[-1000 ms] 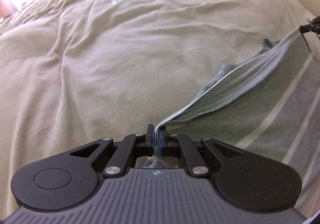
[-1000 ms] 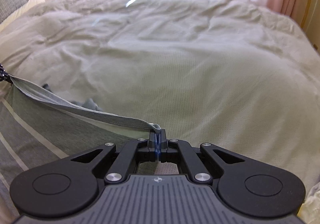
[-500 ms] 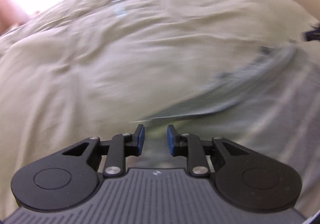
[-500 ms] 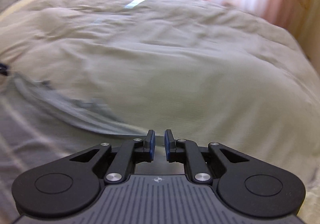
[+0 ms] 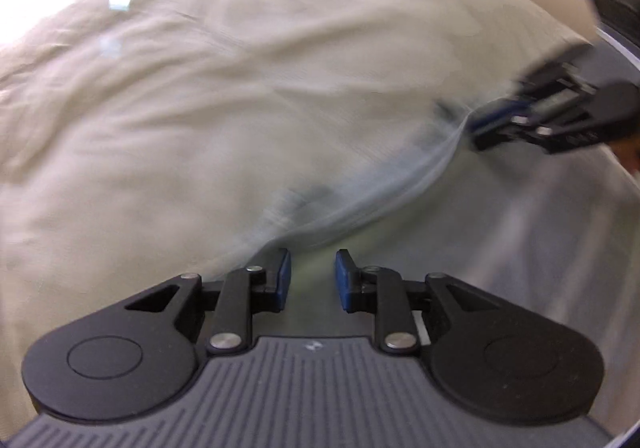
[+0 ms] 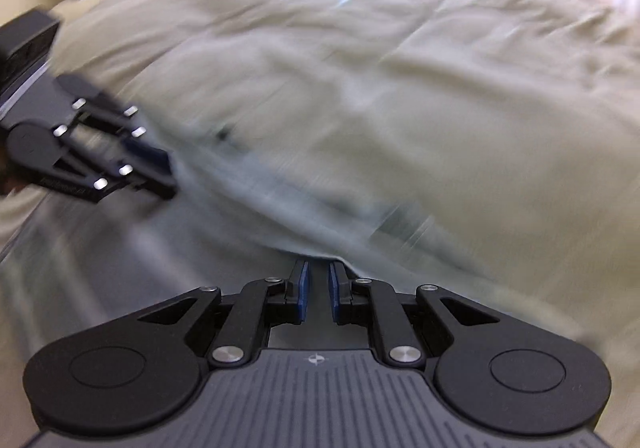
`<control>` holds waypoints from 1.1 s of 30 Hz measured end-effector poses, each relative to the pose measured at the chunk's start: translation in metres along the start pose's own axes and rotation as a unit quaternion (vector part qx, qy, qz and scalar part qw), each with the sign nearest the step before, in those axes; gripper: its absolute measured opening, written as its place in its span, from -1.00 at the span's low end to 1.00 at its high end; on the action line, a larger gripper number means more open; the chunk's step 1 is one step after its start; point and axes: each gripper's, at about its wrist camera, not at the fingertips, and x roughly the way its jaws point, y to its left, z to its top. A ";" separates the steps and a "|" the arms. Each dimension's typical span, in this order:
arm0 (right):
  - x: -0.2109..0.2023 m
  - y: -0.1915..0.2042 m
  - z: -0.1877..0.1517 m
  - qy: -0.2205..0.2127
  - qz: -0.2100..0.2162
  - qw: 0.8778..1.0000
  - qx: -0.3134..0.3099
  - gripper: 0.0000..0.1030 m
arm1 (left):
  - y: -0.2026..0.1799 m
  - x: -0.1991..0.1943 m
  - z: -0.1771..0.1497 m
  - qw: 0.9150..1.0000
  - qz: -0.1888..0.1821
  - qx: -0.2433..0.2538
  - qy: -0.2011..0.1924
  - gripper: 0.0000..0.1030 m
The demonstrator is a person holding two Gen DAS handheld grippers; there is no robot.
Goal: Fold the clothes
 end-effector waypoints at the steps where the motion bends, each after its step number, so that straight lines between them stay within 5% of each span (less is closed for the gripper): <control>1: -0.002 -0.003 0.005 -0.015 -0.014 1.000 0.007 -0.70 | 0.007 -0.002 0.003 1.000 0.016 -0.016 -0.012 -0.64; 6: -0.026 -0.005 0.007 -0.038 -0.021 0.999 0.022 -0.63 | 0.010 -0.021 0.001 0.999 0.009 -0.032 -0.021 -0.64; 12: -0.033 -0.002 -0.036 0.026 -0.018 1.000 -0.003 -0.55 | -0.012 -0.008 -0.021 0.999 -0.014 0.015 0.030 -0.63; 21: -0.090 -0.047 -0.083 0.019 -0.117 0.991 0.063 -0.40 | 0.000 -0.044 -0.039 0.997 0.062 0.010 0.034 -0.65; 26: -0.128 -0.015 -0.112 0.012 -0.086 0.993 0.081 -0.40 | -0.048 -0.073 -0.058 0.996 0.034 0.060 0.052 -0.64; 33: -0.150 0.031 -0.185 0.076 -0.079 0.993 0.040 -0.41 | -0.080 -0.080 -0.122 0.991 0.048 0.060 0.106 -0.62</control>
